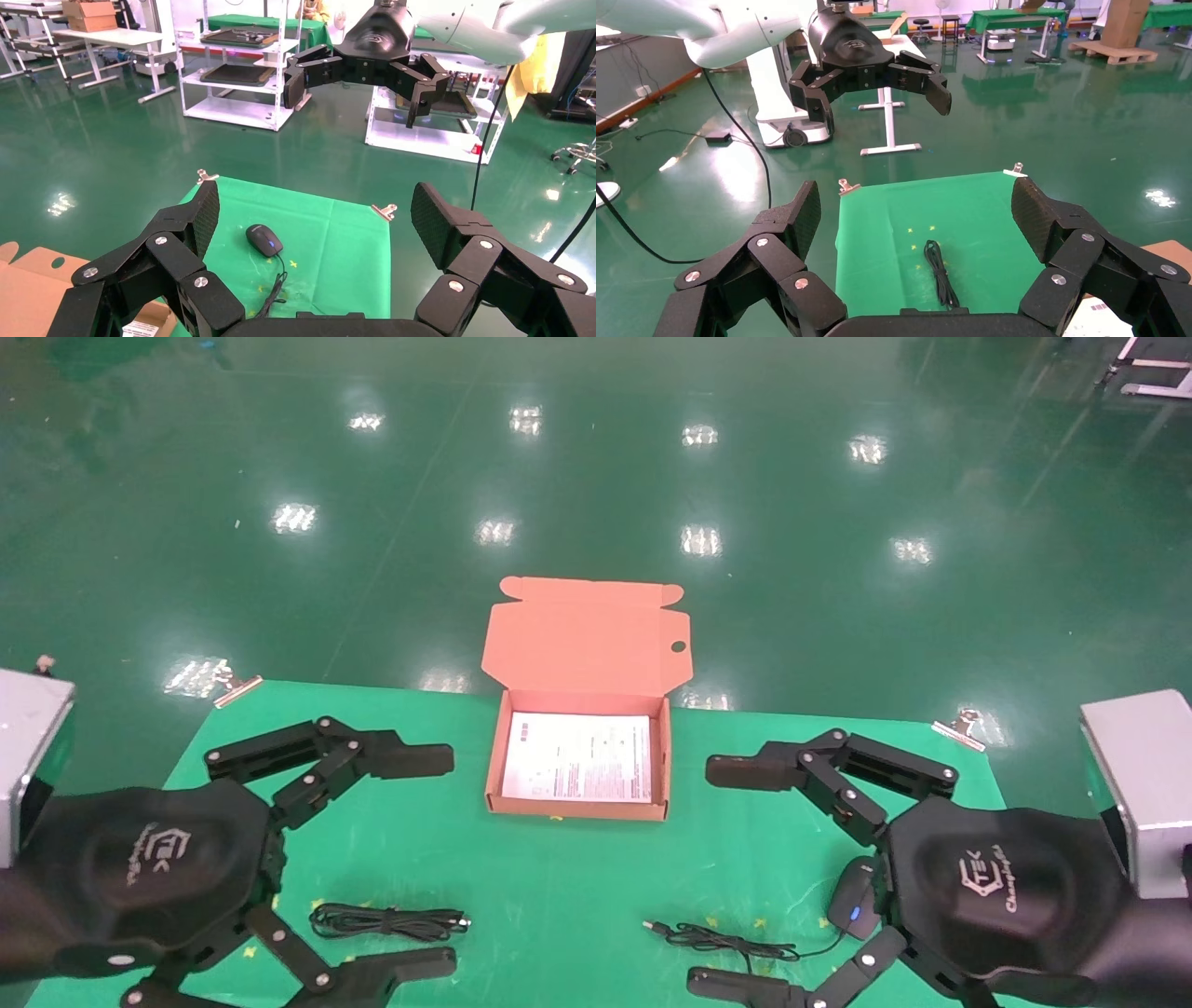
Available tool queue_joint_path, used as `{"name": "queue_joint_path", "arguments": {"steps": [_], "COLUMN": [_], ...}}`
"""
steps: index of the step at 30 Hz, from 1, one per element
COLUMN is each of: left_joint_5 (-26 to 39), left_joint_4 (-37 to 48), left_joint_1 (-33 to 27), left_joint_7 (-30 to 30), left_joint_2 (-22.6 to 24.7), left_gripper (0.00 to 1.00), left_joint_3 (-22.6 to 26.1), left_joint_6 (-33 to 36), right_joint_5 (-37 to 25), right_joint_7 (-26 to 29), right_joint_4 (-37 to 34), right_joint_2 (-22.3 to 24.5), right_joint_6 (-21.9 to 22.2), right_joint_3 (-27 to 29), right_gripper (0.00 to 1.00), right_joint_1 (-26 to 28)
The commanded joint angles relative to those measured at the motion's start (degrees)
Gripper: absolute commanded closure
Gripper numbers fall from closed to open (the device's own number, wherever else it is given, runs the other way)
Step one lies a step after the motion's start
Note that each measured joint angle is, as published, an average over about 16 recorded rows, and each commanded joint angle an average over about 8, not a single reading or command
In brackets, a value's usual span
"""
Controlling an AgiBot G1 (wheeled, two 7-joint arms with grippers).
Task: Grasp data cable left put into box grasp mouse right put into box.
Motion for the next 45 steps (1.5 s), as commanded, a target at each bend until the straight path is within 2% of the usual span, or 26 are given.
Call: {"name": "queue_joint_path", "arguments": {"steps": [1,33,39,45], "left_joint_5": [0.0,0.4,5.3,14.0], "left_joint_4": [0.0,-0.1,-0.1,-0.8], "left_joint_1": [0.0,-0.2,-2.6,-6.8], "left_joint_7": [0.0,0.0,-1.6,-3.5], "left_joint_2": [0.0,0.1,0.4,0.9], "left_gripper": [0.00,0.00,0.00,0.00], "left_joint_3": [0.0,0.3,3.3,8.1], "left_joint_6": [0.0,0.5,1.9,3.5], "right_joint_5": [0.0,-0.6,-7.1,-18.8], "right_joint_7": [0.0,0.0,1.5,1.5], "right_joint_4": [0.0,0.1,1.6,3.2], "right_joint_2": [0.0,0.3,1.8,1.4], "right_joint_6": [0.0,-0.1,-2.1,-4.9], "right_joint_3": [0.0,-0.2,-3.0,-10.7], "right_gripper": [0.00,0.00,0.00,0.00], "right_joint_1": [0.0,0.2,3.9,12.9]}}
